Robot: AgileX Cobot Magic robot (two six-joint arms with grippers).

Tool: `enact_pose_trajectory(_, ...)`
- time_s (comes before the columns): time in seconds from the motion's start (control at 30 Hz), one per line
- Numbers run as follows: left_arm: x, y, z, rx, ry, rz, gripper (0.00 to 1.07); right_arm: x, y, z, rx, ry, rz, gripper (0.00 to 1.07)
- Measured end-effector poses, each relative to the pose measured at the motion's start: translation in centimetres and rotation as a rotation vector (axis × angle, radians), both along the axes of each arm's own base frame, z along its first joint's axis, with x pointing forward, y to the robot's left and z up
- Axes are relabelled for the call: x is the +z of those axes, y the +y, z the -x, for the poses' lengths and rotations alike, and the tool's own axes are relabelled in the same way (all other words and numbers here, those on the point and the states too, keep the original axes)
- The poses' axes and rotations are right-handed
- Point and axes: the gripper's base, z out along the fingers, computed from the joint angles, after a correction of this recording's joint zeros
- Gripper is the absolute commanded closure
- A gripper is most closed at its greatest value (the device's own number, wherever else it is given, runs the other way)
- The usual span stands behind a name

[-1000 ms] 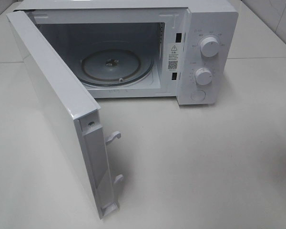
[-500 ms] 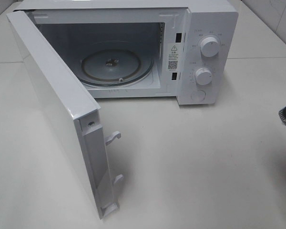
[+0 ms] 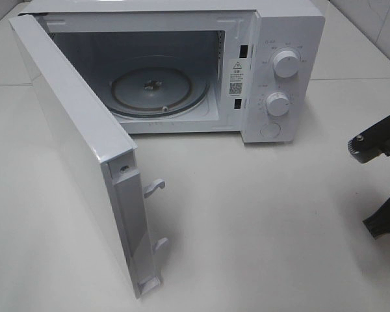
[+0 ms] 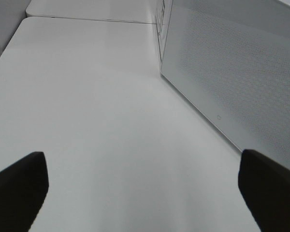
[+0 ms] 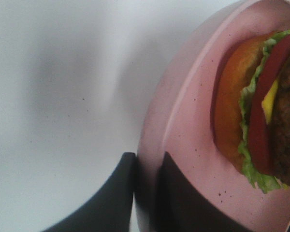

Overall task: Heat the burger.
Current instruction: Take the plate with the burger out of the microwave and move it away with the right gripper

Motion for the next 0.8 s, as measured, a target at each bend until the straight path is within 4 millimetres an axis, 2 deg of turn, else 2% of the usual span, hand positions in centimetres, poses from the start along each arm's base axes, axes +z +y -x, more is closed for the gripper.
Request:
enact_pose_trajectory(0.13, 0.0, 0.0, 0.0, 0.000, 0.000, 0.000, 0.07, -1.5, -0.9, -1.0, -0.048, 0.017, -0.022, 1.03)
enact_pose_trajectory(0.4, 0.0, 0.0, 0.0, 0.000, 0.000, 0.000, 0.07, -2.5, -2.1, -1.8, -0.103, 0.020, -0.013, 1.03)
enact_pose_trajectory(0.63, 0.0, 0.0, 0.0, 0.000, 0.000, 0.000, 0.07, -4.2, -2.1, -2.3, -0.104, 0.057, -0.037, 1.02)
enact_pose_trajectory(0.8, 0.0, 0.0, 0.0, 0.000, 0.000, 0.000, 0.07, -5.1, -2.0, -2.4, -0.101, 0.078, -0.032, 0.96)
